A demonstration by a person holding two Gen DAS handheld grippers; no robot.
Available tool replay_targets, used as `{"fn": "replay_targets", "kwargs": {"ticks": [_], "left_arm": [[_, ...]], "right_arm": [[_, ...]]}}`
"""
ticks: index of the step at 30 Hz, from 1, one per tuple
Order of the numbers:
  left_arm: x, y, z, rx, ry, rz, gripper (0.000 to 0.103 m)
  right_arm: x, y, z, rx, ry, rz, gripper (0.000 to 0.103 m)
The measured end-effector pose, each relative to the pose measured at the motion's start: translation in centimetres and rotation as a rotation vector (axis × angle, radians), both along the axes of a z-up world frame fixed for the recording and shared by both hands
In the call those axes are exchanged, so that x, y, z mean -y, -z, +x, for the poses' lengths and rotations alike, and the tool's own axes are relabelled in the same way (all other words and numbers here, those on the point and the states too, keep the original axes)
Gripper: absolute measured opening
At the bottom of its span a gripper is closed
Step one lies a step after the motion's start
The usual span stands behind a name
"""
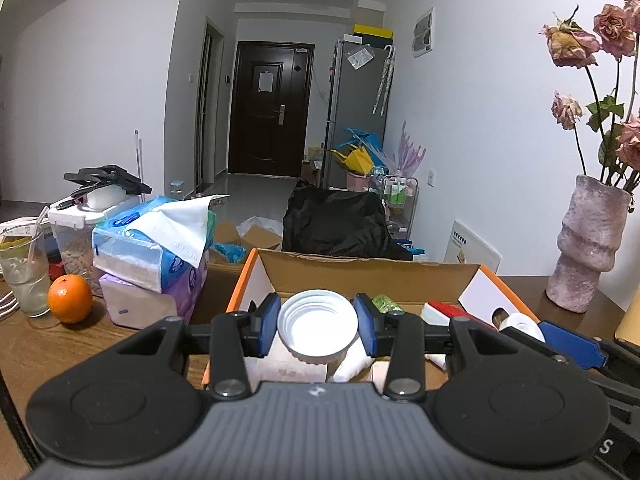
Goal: Organize rigid objects
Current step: 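Carry both white bottle caps over the cardboard box, then open both tools to drop the bottle caps into the box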
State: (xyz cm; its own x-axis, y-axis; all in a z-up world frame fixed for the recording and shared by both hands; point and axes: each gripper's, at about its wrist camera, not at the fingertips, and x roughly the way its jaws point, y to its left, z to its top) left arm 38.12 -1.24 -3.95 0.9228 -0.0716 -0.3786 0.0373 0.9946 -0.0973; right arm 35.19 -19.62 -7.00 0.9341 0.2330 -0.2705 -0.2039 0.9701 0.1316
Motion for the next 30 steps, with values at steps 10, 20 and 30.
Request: {"fn": "replay_targets", "kwargs": {"ticks": [10, 20, 30], "left_arm": [[0.0, 0.2, 2.6, -0.004, -0.027, 0.004, 0.041], [0.1, 0.8, 5.0, -0.012, -0.042, 0.027, 0.041], [0.1, 1.4, 7.1, -0.028, -0.053, 0.050, 0.041]], "right_arm": [[-1.0, -0.1, 2.8, -0.001, 0.024, -0.009, 0.038], [-1.6, 0.4, 5.6, -0.036, 0.057, 0.004, 0.038], [-2.2, 0.8, 7.8, -0.078, 0.088, -0.010, 0.038]]}}
